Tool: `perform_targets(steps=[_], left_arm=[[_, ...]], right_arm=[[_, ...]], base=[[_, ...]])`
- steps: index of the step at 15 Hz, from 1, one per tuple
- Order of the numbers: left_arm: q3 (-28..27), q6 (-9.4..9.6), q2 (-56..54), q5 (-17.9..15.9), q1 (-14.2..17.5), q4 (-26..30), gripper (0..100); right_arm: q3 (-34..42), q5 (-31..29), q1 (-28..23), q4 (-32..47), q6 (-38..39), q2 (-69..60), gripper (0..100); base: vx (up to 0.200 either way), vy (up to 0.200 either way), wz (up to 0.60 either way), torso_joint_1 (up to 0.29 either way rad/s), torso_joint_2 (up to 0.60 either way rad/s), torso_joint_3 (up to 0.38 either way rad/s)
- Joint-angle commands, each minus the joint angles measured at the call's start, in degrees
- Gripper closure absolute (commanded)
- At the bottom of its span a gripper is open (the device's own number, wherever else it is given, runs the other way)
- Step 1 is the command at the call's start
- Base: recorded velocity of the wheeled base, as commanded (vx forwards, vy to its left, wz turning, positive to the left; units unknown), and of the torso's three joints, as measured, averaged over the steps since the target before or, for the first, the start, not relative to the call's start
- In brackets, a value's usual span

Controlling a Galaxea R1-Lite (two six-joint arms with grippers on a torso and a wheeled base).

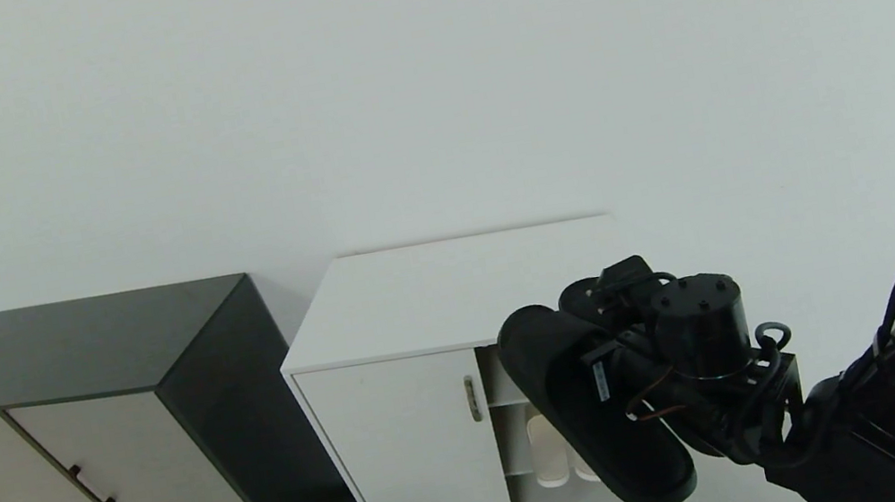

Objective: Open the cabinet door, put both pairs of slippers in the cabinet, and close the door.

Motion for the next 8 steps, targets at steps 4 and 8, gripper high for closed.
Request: perform_targets(steps=[4,8], left_arm=[[0.01,-0.01,0.07,0.00,-0.01,-0.03,100],[0.01,0.08,0.07,0.00,-0.01,0.06,100]], right_arm=[[0.08,0.02,0.10,-0.02,0.00,0.19,100],[0.08,0.02,0.10,-0.02,0.00,0.28,100]], base=[[0.000,0.000,0.00,0.000,0.00,0.000],[0.000,0.000,0.00,-0.134,0.30,0.156]])
